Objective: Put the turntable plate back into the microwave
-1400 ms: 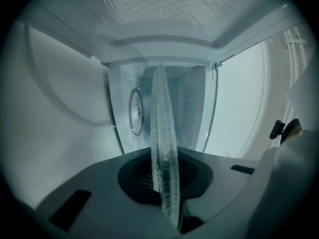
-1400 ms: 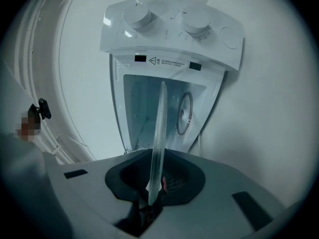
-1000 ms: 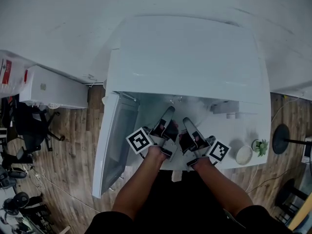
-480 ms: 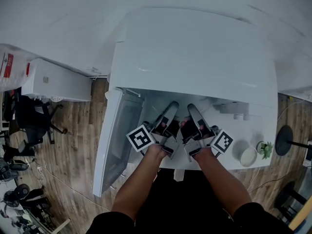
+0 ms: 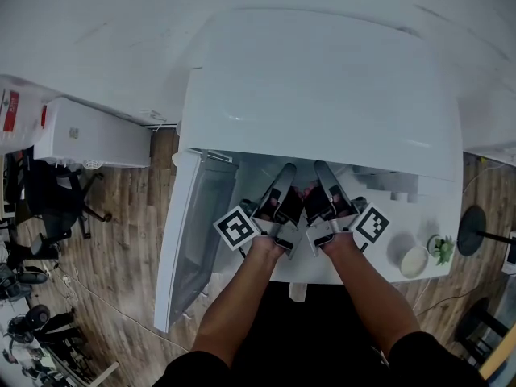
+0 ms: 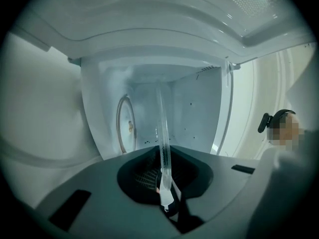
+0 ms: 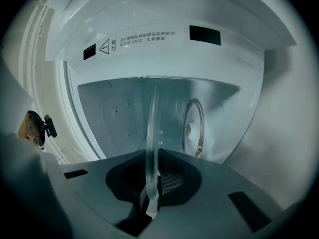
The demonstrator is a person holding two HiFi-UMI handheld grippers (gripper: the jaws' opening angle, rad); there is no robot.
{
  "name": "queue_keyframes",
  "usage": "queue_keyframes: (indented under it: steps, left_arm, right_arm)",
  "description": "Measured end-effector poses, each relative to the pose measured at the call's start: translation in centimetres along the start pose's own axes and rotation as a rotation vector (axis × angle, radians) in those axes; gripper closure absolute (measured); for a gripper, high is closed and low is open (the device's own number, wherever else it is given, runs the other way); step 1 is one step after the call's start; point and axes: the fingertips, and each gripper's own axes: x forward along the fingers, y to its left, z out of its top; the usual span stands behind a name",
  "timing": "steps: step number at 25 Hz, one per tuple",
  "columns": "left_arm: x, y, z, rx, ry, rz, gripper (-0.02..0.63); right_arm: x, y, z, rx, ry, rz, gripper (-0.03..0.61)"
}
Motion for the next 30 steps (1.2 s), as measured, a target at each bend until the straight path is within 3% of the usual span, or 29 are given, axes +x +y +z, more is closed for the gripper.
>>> queue_keyframes:
  steps: [13,20,30]
  left_arm:
    - [1.9,2.0,1.3,-0.021,-0.044,0.029,0.551]
    - [3.2,2.2,2.0,-0.029,-0.059,0.039,0.551]
    - [3.8,3.2,1.6,-0.036,-0.041,0.084,0.543]
  right_arm:
    - [-0.6,-2.0,0.3,-0.110,0.015,-0.122,0.492]
    - [0.6,-2.1,1.6,-0.005,-0.039,-0.068,0.509]
    - [0.6,-3.1,2.1,0.013,-0.056,-0.099,0.505]
